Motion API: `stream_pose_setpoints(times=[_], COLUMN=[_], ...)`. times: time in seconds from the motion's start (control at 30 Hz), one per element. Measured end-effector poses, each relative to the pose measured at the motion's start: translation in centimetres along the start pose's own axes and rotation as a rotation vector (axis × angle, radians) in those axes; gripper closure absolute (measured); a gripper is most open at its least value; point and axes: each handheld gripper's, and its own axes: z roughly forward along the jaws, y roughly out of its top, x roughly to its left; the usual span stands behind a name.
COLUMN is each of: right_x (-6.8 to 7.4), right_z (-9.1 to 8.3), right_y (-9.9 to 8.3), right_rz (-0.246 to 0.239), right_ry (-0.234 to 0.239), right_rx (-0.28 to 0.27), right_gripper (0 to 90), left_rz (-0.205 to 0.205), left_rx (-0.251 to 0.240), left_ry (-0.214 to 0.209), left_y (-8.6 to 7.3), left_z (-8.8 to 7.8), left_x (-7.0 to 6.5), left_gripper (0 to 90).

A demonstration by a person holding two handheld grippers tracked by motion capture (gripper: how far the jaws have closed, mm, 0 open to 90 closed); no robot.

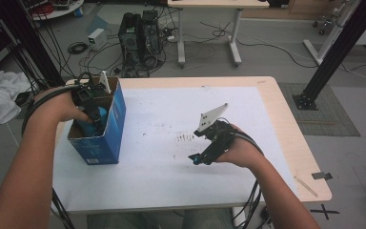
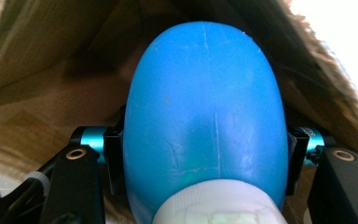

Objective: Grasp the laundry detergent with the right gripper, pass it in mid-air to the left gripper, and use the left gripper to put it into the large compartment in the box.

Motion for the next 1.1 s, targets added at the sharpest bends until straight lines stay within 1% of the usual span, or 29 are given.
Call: stream_pose_setpoints(times=[0.03, 0.07, 0.13, 0.17, 0.2, 0.23, 0.27, 0.3, 0.33, 0.37, 0.4, 0.43, 0.5, 0.53, 0.57, 0.6, 0.63, 0.67, 0.7, 0.73, 0.77, 0.8, 0.83, 0.9, 0.93, 0.97, 1.03, 1.07, 1.1], right_x=[0.02, 0.03, 0.02, 0.04, -0.01, 0.02, 0.03, 0.03, 0.04, 0.04, 0.06, 0.02, 0.06, 0.01, 0.06, 0.0, 0.04, 0.04, 0.04, 0.08, 0.05, 0.08, 0.17, 0.17, 0.15, 0.13, 0.19, 0.19, 0.13], right_z=[0.01, 0.02, 0.04, 0.06, 0.11, 0.12, 0.19, 0.22, 0.26, 0.33, 0.33, 0.35, 0.3, 0.32, 0.32, 0.35, 0.34, 0.35, 0.34, 0.34, 0.34, 0.28, 0.27, 0.22, 0.2, 0.19, 0.15, 0.15, 0.19], right_y=[-0.01, 0.0, -0.01, -0.02, -0.05, -0.06, -0.06, -0.07, -0.07, -0.07, -0.05, -0.03, 0.02, 0.01, 0.05, 0.04, 0.04, 0.04, 0.03, 0.03, 0.02, 0.01, 0.04, 0.0, -0.04, -0.05, -0.04, -0.04, -0.03], right_rz=[0.002, 0.001, 0.001, 0.005, -0.001, 0.004, 0.003, 0.002, 0.003, 0.001, 0.006, 0.001, 0.01, 0.002, 0.01, 0.0, 0.003, 0.001, 0.001, 0.004, -0.002, 0.0, 0.011, 0.007, 0.004, 0.0, 0.009, 0.01, 0.0], right_ry=[-0.001, -0.001, 0.001, 0.0, 0.004, 0.002, 0.001, 0.004, 0.004, 0.005, 0.005, 0.003, 0.007, 0.007, 0.005, 0.007, 0.007, 0.007, 0.007, 0.005, 0.006, 0.004, 0.006, 0.003, 0.002, 0.001, 0.001, 0.001, 0.002], right_rx=[0.001, 0.002, 0.0, 0.001, -0.001, 0.001, 0.0, 0.001, 0.0, 0.0, 0.002, -0.002, -0.002, -0.004, -0.002, -0.006, -0.004, -0.003, -0.003, -0.004, -0.008, -0.007, -0.007, -0.005, -0.007, -0.007, -0.004, -0.003, -0.009], right_gripper=[13.1, 13.1, 13.1, 13.0, 13.1, 13.1, 13.1, 13.1, 13.0, 13.1, 13.1, 13.1, 13.1, 13.1, 13.1, 13.1, 13.1, 13.1, 13.1, 13.1, 13.1, 13.1, 13.1, 13.0, 13.1, 13.0, 13.1, 13.1, 13.1], left_rz=[-0.004, 0.003, 0.006, -0.001, 0.005, -0.002, 0.006, -0.001, 0.0, 0.01, 0.003, 0.005, 0.007, 0.001, -0.002, -0.014, -0.001, 0.028, 0.017, 0.015, 0.018, 0.009, 0.022, 0.011, 0.01, 0.018, 0.017, 0.015, 0.014], left_rx=[0.001, 0.005, 0.005, -0.009, -0.002, -0.006, 0.001, 0.0, 0.0, 0.006, -0.006, -0.006, -0.013, -0.02, -0.029, -0.033, -0.025, -0.006, -0.013, -0.009, -0.009, -0.015, 0.002, -0.006, -0.014, -0.009, -0.004, -0.002, -0.01], left_ry=[0.0, 0.013, 0.014, 0.014, 0.011, 0.005, 0.007, 0.0, 0.002, 0.013, 0.021, 0.021, 0.016, 0.002, 0.015, -0.001, 0.001, 0.009, 0.011, 0.013, 0.021, 0.031, 0.033, 0.023, 0.029, 0.028, 0.023, 0.025, 0.034], left_y=[0.04, 0.08, 0.1, 0.14, 0.15, 0.15, 0.16, 0.14, 0.11, 0.1, 0.06, 0.02, -0.04, -0.07, -0.08, -0.11, -0.11, -0.05, -0.05, -0.05, -0.04, -0.05, -0.04, -0.11, -0.12, -0.14, -0.2, -0.26, -0.3], left_z=[0.11, 0.19, 0.26, 0.31, 0.35, 0.42, 0.36, 0.42, 0.45, 0.36, 0.43, 0.43, 0.43, 0.52, 0.52, 0.6, 0.59, 0.45, 0.51, 0.51, 0.53, 0.6, 0.45, 0.55, 0.55, 0.49, 0.43, 0.37, 0.31], left_x=[0.01, 0.01, 0.03, -0.05, -0.05, -0.1, -0.07, -0.13, -0.14, -0.09, -0.16, -0.12, -0.08, -0.09, -0.18, -0.27, -0.24, -0.12, -0.2, -0.19, -0.15, -0.23, -0.06, -0.12, -0.21, -0.16, -0.21, -0.25, -0.26], left_gripper=[38.2, 38.2, 38.2, 38.2, 38.2, 38.2, 38.2, 38.2, 38.2, 38.2, 38.2, 38.1, 38.0, 37.9, 37.8, 37.7, 37.6, 37.4, 37.2, 36.2, 35.0, 33.2, 31.8, 31.8, 31.8, 31.8, 31.8, 31.8, 31.8])
